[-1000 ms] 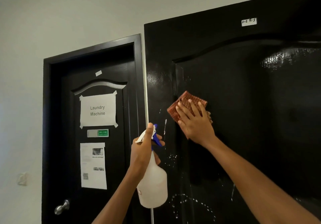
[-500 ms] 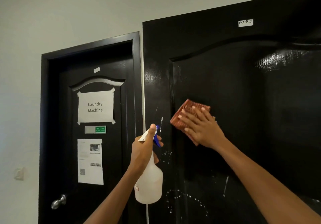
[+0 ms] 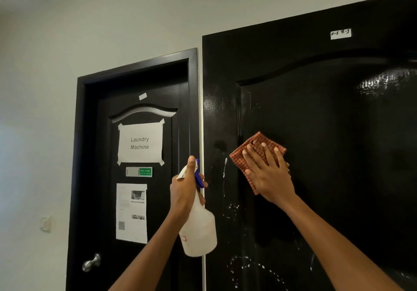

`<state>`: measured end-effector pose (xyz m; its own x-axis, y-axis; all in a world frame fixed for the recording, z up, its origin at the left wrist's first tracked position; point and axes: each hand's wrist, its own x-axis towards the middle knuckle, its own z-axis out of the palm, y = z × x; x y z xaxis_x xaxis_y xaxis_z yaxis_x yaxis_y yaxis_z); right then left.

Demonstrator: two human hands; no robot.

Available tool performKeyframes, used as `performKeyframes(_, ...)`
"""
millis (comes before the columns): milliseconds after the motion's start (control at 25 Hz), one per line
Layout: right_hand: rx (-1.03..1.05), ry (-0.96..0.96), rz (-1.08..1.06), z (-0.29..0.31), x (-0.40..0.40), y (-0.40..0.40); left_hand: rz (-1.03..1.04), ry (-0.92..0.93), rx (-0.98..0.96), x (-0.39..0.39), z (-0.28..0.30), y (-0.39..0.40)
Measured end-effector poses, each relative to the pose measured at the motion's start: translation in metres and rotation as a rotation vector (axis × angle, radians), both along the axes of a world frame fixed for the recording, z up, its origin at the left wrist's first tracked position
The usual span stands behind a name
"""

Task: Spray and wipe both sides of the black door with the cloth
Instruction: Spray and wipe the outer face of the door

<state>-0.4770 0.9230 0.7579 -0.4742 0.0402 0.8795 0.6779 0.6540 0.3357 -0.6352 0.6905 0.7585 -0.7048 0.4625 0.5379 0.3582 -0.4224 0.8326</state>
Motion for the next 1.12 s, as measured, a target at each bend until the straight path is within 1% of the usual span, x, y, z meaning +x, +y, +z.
performKeyframes(80,-0.003,-0.098,0.033,-0.038,-0.01,-0.004,-0.014,0.039,-0.024,-0.002,-0.001,-0.002)
performKeyframes(240,0.144,-0.625,0.094,-0.111,-0.042,-0.009,-0.006,0.089,-0.061,-0.007,-0.012,-0.013)
performKeyframes(280,0.146,-0.684,0.075,-0.119,-0.049,-0.012,-0.002,0.084,-0.059,-0.008,-0.017,-0.016)
performKeyframes(320,0.122,-0.696,0.061,-0.119,-0.056,-0.016,0.003,0.077,-0.053,-0.01,-0.022,-0.019)
performKeyframes(400,0.089,-0.632,0.058,-0.097,-0.065,-0.022,0.013,0.054,-0.048,-0.013,-0.028,-0.023)
performKeyframes(480,0.06,-0.493,0.057,-0.053,-0.069,-0.025,0.007,0.056,-0.044,-0.012,-0.027,-0.026)
performKeyframes(600,-0.006,-0.181,0.053,0.048,-0.075,-0.026,0.005,0.108,-0.011,-0.012,-0.024,-0.028)
performKeyframes(680,-0.06,-0.044,0.039,0.111,-0.081,-0.031,0.005,0.115,0.0,-0.013,-0.025,-0.026)
performKeyframes(720,-0.077,-0.001,0.028,0.131,-0.085,-0.032,0.003,0.112,-0.002,-0.013,-0.025,-0.025)
performKeyframes(760,-0.083,0.028,0.011,0.141,-0.091,-0.033,-0.003,0.108,-0.004,-0.015,-0.025,-0.023)
performKeyframes(840,-0.052,0.041,0.027,0.134,-0.102,-0.036,-0.011,0.095,-0.005,-0.018,-0.026,-0.02)
performKeyframes(880,-0.017,-0.005,0.039,0.119,-0.104,-0.037,-0.012,0.094,-0.002,-0.018,-0.026,-0.019)
performKeyframes(960,0.058,-0.192,0.057,0.073,-0.099,-0.035,-0.011,0.089,-0.008,-0.019,-0.03,-0.016)
performKeyframes(1120,0.175,-0.702,0.106,-0.031,-0.073,-0.023,-0.021,0.045,-0.069,-0.017,-0.04,-0.009)
